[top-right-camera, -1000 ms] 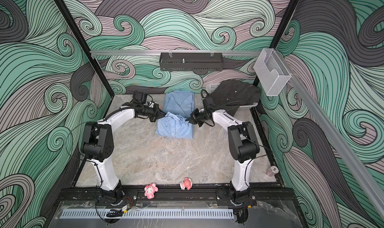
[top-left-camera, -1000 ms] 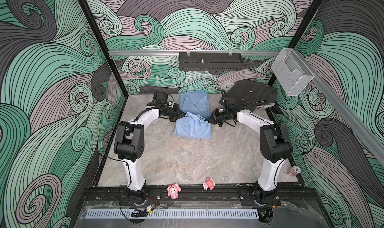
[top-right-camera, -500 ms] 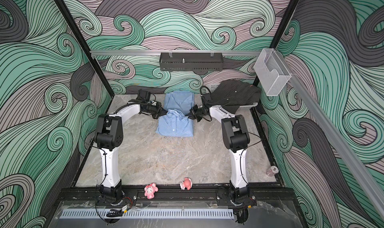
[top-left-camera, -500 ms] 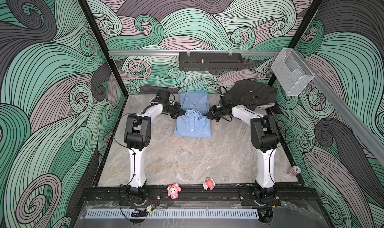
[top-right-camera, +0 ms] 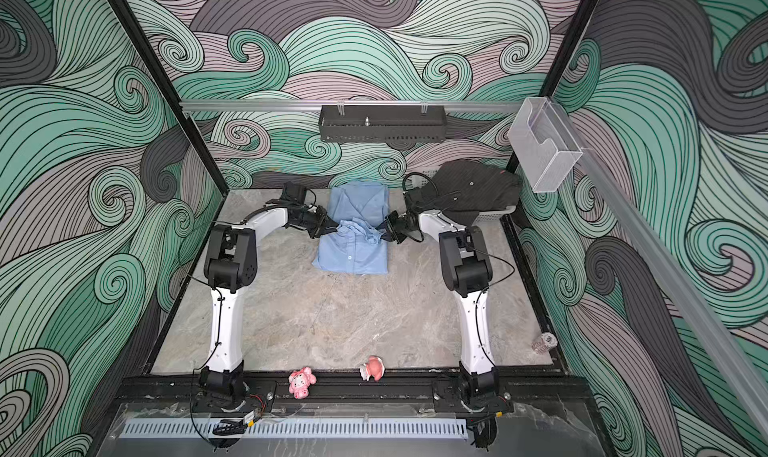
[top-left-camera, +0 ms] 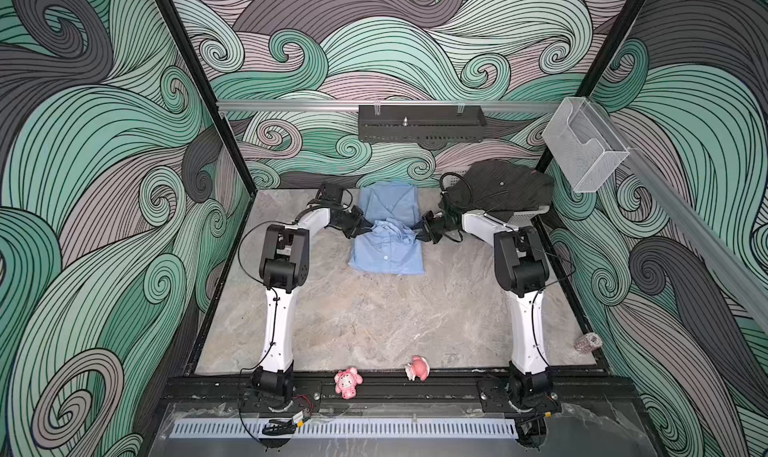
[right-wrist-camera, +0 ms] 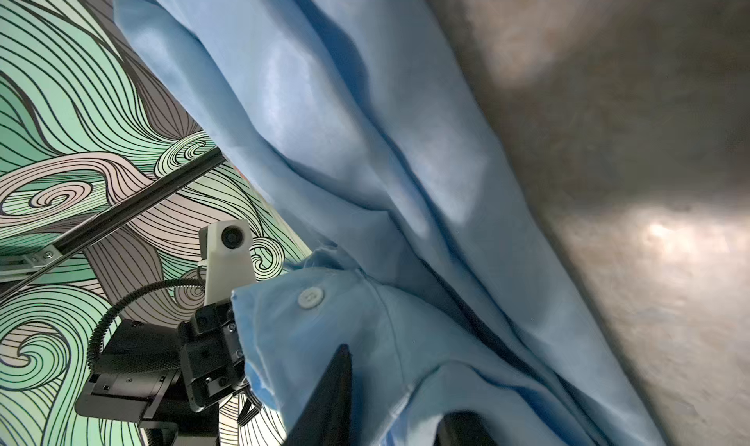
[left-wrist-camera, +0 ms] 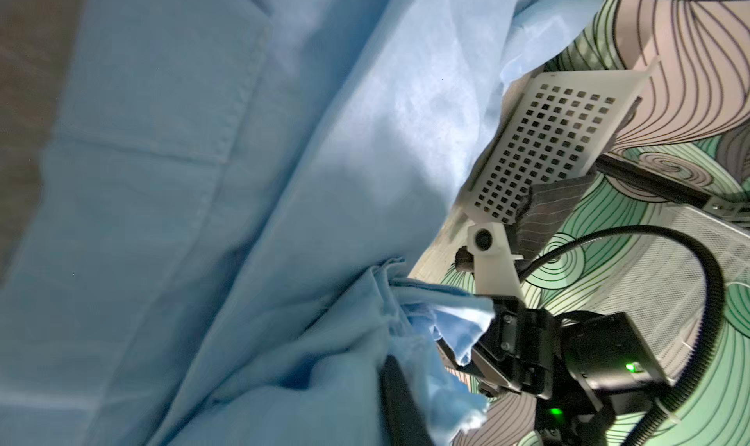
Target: Fold and stack the long sleeve shirts
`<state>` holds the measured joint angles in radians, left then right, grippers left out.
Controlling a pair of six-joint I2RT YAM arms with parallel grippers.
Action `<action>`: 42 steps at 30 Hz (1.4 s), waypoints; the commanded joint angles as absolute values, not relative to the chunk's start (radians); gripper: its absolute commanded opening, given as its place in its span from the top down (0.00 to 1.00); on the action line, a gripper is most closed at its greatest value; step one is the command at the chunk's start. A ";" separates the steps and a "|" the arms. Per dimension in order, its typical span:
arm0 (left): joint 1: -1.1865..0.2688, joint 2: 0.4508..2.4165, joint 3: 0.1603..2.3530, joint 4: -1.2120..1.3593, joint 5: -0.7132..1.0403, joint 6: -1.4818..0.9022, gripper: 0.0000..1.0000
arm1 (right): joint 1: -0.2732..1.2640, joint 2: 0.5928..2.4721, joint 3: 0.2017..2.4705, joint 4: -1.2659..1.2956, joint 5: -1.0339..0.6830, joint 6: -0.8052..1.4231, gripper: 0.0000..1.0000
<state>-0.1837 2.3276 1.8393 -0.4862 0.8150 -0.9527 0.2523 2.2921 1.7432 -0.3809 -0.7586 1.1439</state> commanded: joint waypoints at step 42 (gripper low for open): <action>-0.296 2.124 1.380 -0.438 0.731 -0.792 0.52 | 0.369 2.676 2.628 -0.931 -0.293 0.338 0.58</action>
